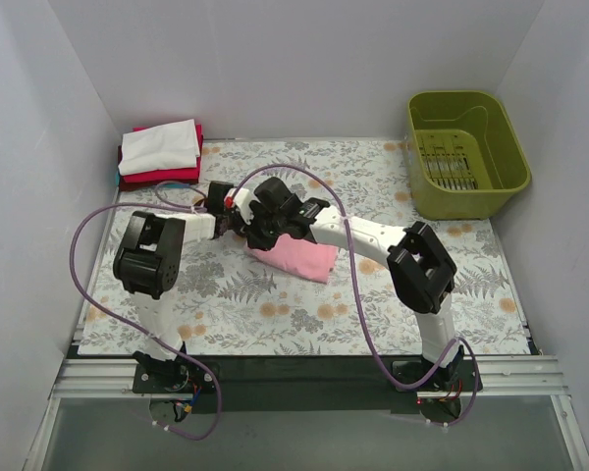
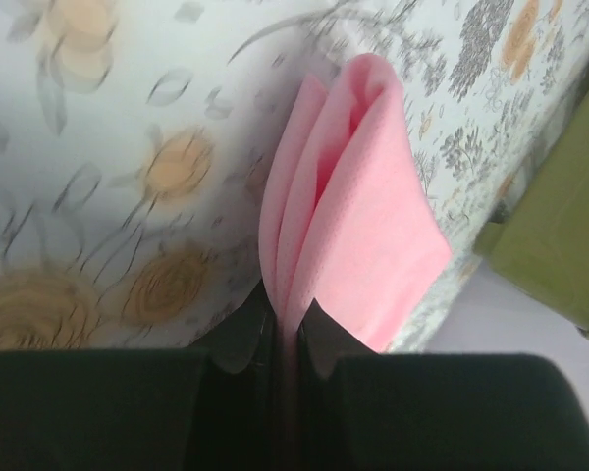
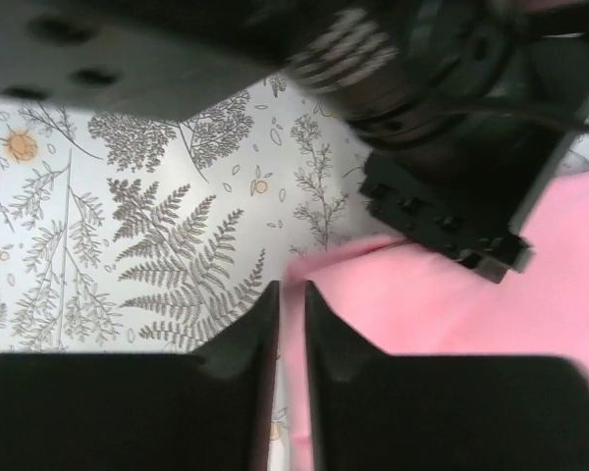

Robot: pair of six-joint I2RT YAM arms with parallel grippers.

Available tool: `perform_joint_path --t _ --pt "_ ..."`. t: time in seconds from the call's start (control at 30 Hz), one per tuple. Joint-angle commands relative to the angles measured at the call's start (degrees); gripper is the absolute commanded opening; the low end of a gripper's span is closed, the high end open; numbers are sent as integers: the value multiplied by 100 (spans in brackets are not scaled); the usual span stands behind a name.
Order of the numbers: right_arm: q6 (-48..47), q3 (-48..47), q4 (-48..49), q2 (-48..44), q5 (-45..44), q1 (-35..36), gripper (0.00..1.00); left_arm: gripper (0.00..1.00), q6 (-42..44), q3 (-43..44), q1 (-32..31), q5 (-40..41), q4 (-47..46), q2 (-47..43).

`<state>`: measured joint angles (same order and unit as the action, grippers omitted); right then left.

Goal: Fold and stack the t-shirts
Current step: Neatly place the folded tshirt to the corner

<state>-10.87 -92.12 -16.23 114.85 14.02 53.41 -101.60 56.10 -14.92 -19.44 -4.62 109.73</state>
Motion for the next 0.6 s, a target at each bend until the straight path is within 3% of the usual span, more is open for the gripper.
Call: perform_joint_path --t 0.0,0.03,0.1,0.13,0.17,0.37,0.57 --pt "68 26 208 -348 40 -120 25 0 1000 960 41 537 426 179" --pt "77 175 217 -506 31 -198 43 0 1602 1217 59 599 775 363" --pt "16 351 199 -699 -30 -427 60 0 2107 1901 129 783 1137 540" --pt "-107 570 199 -927 -66 -497 92 0 2614 2053 173 801 1209 601" --pt "-178 676 208 -1051 -84 -637 98 0 2811 2220 217 915 1296 724" --pt "-573 1397 50 -1781 -285 -1209 98 0 4479 4328 604 1152 1910 1541" --pt "-705 1723 -161 -2115 -383 -1614 98 0 5343 6479 1087 1127 2430 2464"
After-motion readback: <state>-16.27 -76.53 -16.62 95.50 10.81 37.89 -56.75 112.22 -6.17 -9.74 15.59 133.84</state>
